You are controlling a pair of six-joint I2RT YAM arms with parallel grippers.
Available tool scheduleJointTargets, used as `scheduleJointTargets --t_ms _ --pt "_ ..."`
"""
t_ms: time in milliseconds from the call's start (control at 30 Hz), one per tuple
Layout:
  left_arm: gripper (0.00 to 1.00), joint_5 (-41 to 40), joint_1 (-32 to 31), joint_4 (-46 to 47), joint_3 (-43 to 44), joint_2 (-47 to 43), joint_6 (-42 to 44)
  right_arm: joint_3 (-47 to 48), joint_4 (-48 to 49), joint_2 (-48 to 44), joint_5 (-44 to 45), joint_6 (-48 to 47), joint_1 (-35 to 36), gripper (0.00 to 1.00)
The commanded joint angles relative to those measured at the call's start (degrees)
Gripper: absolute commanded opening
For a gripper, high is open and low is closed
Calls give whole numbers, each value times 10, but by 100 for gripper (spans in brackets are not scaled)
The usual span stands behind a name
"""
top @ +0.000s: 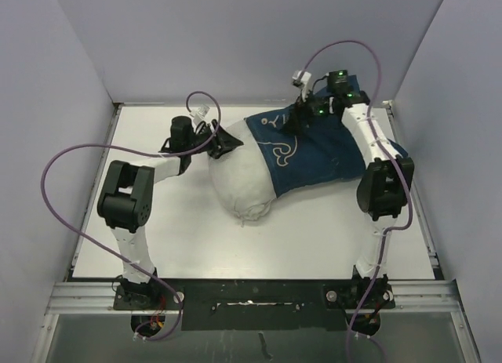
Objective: Put the pillow into the pillowcase
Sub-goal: Stuff the pillow into the pillowcase.
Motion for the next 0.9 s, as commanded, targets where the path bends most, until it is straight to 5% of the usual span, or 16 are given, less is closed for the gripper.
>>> scheduleJointTargets --t_ms 0,167,300,400,567,700,867 --pt "54 -30 24 -91 -40 -147 123 49 -88 -103 -130 -135 -67 100" --pt "79 -112 12 -178 -69 -269 324 -26 -172 -169 -165 -277 -128 98" --pt "98 -198 -82 -223 -79 -332 567 -119 -249 -215 -192 -451 -171 98" --pt "98 -260 -191 -249 -74 -333 778 -188 -323 -240 -195 -641 -194 98" --pt "98 -278 -308 -196 -80 -283 1040 -242 -326 -252 -240 -664 -248 98" --pt "98 -362 -345 -181 -23 -188 1139 -263 -341 -253 -273 -667 -278 98" --pt "98 -417 -356 -182 58 -76 1161 -280 -382 -259 -282 -714 -295 98"
